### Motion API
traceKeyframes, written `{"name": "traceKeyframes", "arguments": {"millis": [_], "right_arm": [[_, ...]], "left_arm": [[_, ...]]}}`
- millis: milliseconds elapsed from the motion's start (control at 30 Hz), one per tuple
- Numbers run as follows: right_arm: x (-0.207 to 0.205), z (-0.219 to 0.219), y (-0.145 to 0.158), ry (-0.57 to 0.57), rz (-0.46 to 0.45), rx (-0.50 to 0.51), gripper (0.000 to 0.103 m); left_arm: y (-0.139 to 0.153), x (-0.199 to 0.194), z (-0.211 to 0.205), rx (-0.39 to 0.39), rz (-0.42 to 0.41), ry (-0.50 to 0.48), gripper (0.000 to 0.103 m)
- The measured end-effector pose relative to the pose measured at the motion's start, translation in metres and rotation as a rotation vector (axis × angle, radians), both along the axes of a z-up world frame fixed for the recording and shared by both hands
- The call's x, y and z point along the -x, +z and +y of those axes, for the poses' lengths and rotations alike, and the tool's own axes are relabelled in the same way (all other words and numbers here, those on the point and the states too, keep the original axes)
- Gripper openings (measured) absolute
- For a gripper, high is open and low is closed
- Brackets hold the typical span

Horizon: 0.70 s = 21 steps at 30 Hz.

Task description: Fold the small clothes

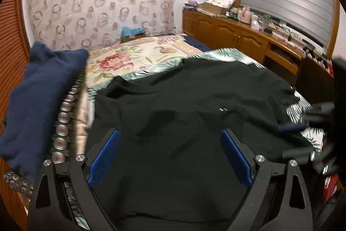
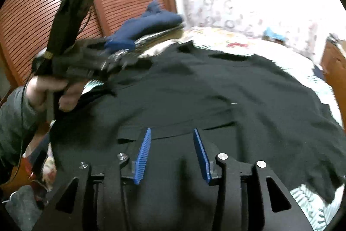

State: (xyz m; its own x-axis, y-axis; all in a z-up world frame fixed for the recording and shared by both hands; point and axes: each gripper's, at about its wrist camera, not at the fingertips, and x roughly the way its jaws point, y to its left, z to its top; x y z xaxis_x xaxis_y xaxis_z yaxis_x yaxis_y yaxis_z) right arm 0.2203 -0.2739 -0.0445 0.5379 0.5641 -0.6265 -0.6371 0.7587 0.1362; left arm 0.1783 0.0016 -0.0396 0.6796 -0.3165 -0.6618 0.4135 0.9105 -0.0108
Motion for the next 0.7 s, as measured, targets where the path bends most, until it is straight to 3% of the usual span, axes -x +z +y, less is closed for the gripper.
{"name": "traceKeyframes", "arguments": {"millis": [233, 367, 467, 700], "right_arm": [[0.003, -0.041, 0.005, -0.159, -0.033, -0.011, 0.044], [0.006, -0.07, 0.003, -0.258, -0.035, -0.007, 0.058], [0.007, -0.092, 0.002, -0.345, -0.039, 0.015, 0.058], [0.002, -0.132, -0.005, -0.522, -0.004, 0.044, 0.058]], "left_arm": [[-0.026, 0.007, -0.035, -0.043, 0.06, -0.03, 0.094], [-0.046, 0.008, -0.049, -0.081, 0.113, -0.033, 0.094], [-0.056, 0.007, -0.056, -0.111, 0.142, -0.035, 0.094], [-0.058, 0.007, -0.059, -0.102, 0.156, -0.042, 0.097]]}}
